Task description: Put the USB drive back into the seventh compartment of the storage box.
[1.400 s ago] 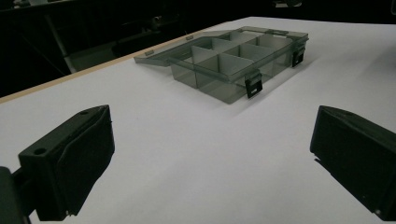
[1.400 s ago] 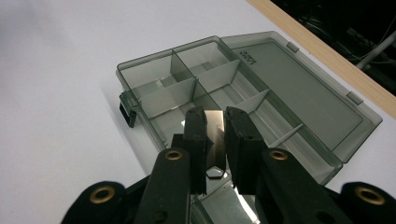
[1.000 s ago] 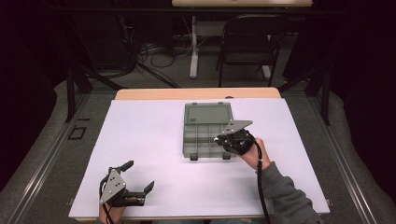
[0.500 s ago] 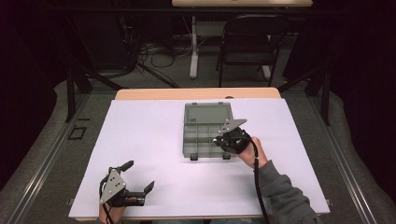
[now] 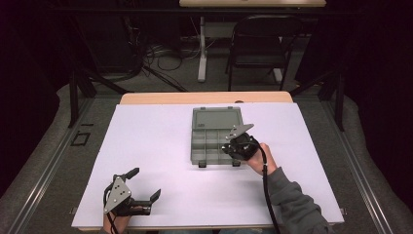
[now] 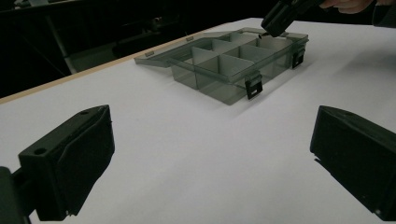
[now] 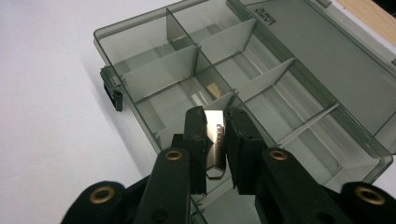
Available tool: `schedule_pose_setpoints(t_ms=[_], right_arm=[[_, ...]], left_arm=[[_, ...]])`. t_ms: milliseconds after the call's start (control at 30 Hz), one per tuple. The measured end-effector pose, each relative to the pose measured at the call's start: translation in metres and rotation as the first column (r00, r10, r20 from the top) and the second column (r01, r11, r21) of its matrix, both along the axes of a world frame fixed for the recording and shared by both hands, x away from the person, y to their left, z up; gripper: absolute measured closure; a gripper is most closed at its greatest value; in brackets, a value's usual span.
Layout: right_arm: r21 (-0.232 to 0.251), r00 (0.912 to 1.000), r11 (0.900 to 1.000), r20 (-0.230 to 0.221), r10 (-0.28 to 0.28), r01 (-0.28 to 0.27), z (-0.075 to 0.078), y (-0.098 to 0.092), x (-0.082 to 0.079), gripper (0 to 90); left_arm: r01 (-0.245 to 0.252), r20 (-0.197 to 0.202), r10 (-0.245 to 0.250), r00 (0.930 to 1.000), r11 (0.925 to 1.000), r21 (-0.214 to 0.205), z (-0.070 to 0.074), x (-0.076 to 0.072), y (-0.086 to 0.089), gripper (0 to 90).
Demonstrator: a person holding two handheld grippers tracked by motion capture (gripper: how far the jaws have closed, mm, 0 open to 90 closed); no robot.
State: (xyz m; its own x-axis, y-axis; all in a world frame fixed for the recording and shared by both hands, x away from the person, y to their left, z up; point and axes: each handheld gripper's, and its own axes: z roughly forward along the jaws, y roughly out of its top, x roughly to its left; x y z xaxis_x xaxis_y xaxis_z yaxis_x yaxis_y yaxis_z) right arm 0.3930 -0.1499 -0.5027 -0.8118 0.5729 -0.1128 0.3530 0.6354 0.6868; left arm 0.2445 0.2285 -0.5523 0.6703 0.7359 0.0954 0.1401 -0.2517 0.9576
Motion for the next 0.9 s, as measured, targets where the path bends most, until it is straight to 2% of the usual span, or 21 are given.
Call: schedule_pose_setpoints(t_ms=[533,900], right_arm=[[-0.067,0.9992,0.9974,-0.027,-0.029,0.027,-0.012,0.010,0.009,79.5],[-0.083,0.9982,0.9959,-0.044,-0.040,0.037,-0.018,0.012,0.013,79.1]], left_arm=[[0.003,0.003,-0.003,1.0000,1.0000,0.004,0.000,0.000,0.000,0.0],[0.001,0.002,-0.001,1.0000,1.0000,0.003,0.000,-0.001,0.000,0.0]])
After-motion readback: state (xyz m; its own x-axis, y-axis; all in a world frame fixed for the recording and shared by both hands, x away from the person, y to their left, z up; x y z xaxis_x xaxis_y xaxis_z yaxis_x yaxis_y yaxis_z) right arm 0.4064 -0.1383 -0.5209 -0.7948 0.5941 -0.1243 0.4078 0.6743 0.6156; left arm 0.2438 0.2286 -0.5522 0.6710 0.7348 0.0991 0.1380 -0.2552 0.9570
